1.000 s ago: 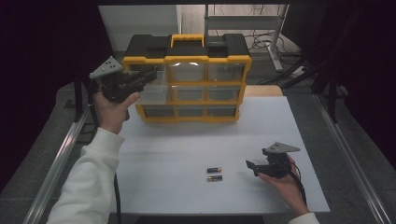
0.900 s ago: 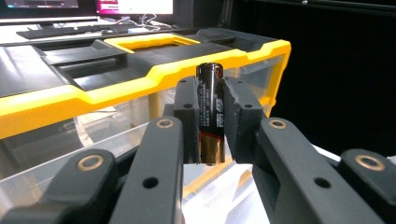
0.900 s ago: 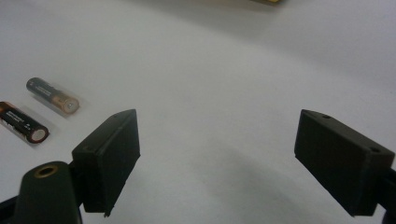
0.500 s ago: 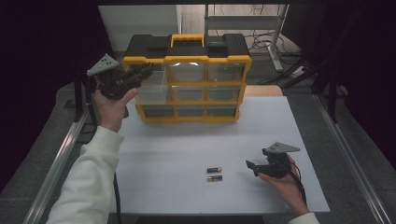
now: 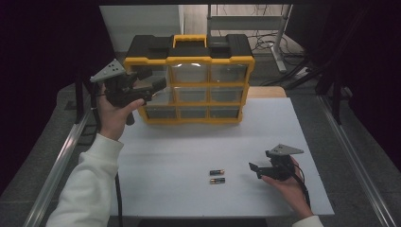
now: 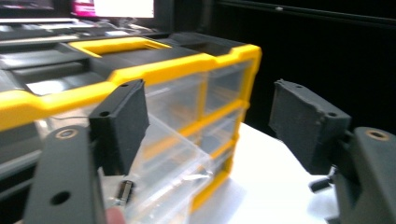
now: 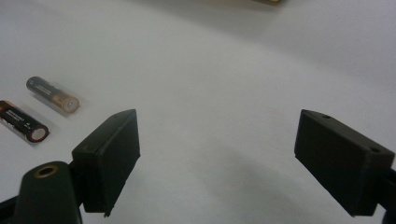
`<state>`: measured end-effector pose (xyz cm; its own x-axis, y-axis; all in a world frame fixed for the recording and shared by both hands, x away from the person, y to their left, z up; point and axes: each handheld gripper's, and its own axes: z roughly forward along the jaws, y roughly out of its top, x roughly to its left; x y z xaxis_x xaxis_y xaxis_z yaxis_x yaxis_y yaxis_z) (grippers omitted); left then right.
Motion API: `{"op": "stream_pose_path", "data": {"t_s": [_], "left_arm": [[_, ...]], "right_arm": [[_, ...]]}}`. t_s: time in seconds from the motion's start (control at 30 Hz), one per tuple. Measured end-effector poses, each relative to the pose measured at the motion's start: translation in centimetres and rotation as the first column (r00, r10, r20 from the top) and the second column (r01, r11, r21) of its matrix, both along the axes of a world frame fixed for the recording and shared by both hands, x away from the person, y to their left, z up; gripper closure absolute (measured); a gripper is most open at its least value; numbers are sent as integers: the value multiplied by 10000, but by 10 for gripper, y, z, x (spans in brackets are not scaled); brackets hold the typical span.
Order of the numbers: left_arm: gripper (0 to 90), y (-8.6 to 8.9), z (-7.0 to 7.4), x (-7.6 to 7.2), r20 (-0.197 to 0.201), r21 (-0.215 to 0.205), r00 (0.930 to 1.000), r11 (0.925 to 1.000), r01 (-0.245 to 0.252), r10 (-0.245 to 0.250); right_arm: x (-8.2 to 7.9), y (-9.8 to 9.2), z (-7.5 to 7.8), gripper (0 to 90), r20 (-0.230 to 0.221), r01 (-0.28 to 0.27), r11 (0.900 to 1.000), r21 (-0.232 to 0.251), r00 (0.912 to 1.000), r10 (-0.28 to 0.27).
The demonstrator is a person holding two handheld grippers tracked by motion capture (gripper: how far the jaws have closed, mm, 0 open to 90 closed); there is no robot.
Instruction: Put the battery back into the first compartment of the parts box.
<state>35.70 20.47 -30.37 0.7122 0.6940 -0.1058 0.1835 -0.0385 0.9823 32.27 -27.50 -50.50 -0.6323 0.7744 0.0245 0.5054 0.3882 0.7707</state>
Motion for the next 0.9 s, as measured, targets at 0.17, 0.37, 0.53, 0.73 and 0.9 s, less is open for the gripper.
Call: {"op": "stream_pose_path", "data": {"t_s": [0.17,0.37,0.53,0.73,0.9], "left_arm": [[230,-5,-2,-9,13,-8,9974,9974,719,-719],[199,-10,-4,-17,-43,-33,9903,9903,1386,-1386],[200,-14,-9,-21,-74,106,9875,9875,1572,-1572],[205,-19,-16,-28,-89,291,9809,9805,1943,-1941],[212,-25,-22,-33,-150,433,9757,9748,2188,-2184]], "right_arm": [[0,0,0,143,4,-4,10000,-8,10000,4],[0,0,1,143,9,12,10000,-41,10000,-12],[0,0,1,143,8,9,10000,-49,10000,-9],[0,0,1,143,11,11,10000,-48,10000,-11],[0,0,0,143,13,10,10000,-54,10000,-10]]}}
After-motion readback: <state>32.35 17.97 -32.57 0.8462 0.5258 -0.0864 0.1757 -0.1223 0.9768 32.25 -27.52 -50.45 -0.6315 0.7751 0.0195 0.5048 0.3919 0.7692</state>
